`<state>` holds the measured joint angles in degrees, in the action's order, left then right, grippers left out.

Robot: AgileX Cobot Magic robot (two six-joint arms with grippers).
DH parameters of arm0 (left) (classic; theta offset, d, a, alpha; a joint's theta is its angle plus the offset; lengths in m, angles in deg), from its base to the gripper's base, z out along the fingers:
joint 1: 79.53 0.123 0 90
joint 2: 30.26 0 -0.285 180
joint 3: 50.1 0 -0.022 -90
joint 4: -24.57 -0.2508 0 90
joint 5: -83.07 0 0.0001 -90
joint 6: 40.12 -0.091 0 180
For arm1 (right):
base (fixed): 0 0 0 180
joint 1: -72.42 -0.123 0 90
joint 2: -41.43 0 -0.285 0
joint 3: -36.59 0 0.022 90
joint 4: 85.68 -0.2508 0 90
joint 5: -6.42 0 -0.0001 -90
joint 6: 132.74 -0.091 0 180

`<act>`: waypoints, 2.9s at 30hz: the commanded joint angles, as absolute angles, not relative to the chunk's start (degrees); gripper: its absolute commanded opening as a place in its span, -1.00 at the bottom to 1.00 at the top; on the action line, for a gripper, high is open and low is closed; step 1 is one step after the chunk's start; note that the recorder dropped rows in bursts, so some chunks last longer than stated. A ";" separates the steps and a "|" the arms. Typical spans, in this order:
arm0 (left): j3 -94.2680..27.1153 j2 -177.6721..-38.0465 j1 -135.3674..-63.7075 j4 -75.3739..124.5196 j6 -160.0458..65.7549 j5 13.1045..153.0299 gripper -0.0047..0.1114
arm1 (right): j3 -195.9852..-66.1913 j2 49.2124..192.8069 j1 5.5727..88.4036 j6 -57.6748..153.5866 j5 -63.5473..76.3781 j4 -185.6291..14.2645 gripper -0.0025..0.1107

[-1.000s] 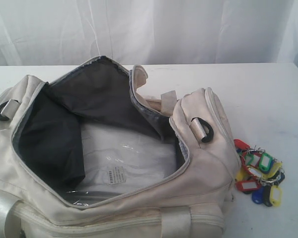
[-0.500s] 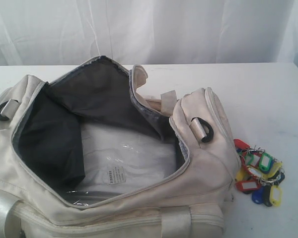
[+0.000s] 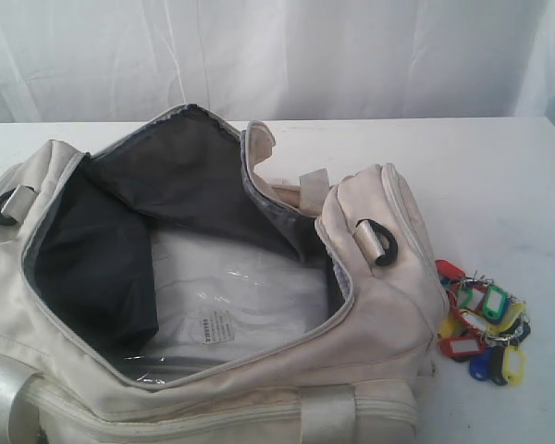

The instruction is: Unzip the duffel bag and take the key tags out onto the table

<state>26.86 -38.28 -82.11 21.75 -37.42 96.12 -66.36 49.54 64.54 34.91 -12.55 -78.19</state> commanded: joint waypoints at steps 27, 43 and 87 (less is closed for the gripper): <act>27.12 -38.05 -81.96 21.91 -37.39 96.23 -0.92 | -66.19 49.21 65.03 38.12 -13.03 -76.80 -0.96; 27.12 -38.05 -81.96 21.91 -37.39 96.23 -0.92 | -66.19 49.21 65.13 38.12 -13.03 -76.81 -0.96; 27.12 -38.05 -81.96 21.91 -37.39 96.23 -0.92 | -66.19 49.21 64.75 38.12 -12.92 -76.81 -0.96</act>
<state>26.86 -38.28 -82.11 21.75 -37.42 96.12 -66.36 49.54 65.89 37.53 -12.96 -77.43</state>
